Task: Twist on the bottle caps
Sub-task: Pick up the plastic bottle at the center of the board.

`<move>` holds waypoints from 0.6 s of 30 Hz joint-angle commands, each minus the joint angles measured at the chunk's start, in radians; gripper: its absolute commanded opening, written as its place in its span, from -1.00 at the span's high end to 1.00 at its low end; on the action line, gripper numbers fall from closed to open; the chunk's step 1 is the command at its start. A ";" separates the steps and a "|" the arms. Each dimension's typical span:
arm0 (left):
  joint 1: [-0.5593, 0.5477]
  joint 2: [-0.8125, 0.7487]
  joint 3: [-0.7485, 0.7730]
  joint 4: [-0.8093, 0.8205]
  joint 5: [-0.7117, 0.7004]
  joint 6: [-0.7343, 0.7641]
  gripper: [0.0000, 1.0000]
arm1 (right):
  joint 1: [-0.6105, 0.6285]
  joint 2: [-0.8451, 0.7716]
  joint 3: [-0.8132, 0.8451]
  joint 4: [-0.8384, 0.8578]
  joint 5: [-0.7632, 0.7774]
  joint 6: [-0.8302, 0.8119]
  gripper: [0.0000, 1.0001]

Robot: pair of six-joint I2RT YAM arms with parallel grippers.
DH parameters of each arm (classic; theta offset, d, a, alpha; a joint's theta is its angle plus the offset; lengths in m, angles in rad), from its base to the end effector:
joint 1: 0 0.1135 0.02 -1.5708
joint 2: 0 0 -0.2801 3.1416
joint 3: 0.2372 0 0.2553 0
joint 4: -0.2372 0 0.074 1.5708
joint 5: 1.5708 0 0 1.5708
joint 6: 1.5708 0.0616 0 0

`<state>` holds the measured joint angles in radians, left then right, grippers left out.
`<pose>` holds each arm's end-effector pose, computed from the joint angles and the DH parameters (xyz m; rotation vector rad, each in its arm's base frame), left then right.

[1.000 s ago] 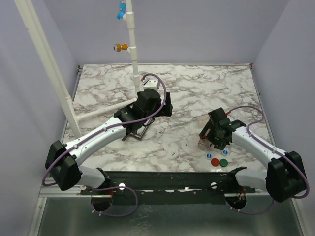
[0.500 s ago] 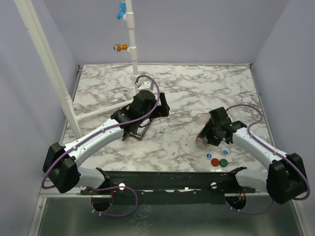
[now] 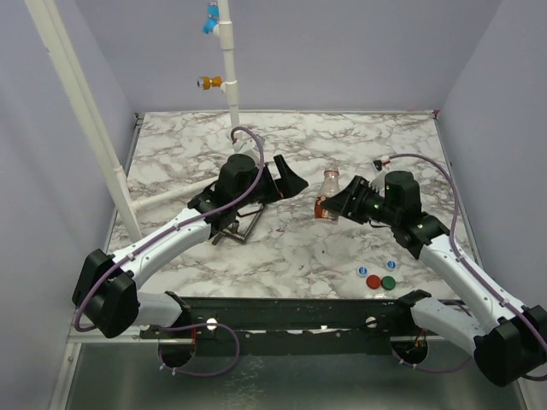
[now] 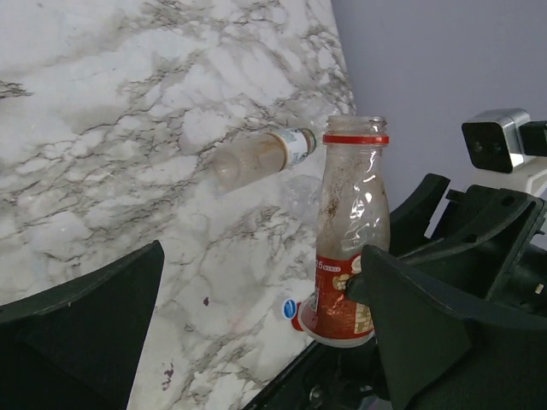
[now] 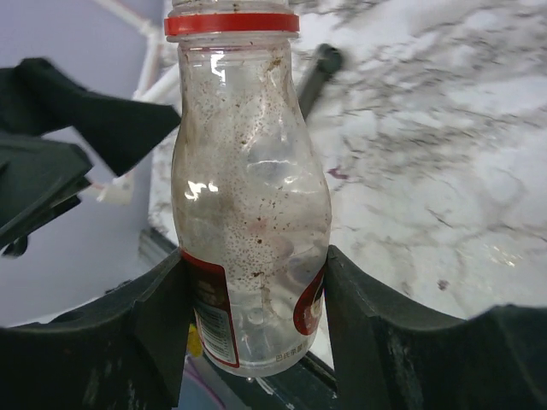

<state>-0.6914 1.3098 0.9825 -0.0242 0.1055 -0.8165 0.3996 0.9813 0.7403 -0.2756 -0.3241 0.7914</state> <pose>0.2493 -0.2148 0.3146 -0.0535 2.0842 -1.0763 0.2086 0.1094 0.2800 0.2257 2.2265 1.0289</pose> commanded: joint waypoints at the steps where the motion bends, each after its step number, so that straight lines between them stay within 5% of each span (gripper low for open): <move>1: 0.027 -0.018 -0.018 0.169 0.170 -0.091 -0.97 | 0.007 -0.010 -0.041 0.281 -0.215 -0.025 0.16; 18: 0.033 0.088 0.008 0.313 0.359 -0.133 -0.81 | 0.036 0.109 0.004 0.549 -0.429 -0.020 0.15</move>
<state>-0.6609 1.3651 0.9684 0.2329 0.4030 -0.9314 0.4202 1.0786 0.7021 0.2062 -0.6930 0.7849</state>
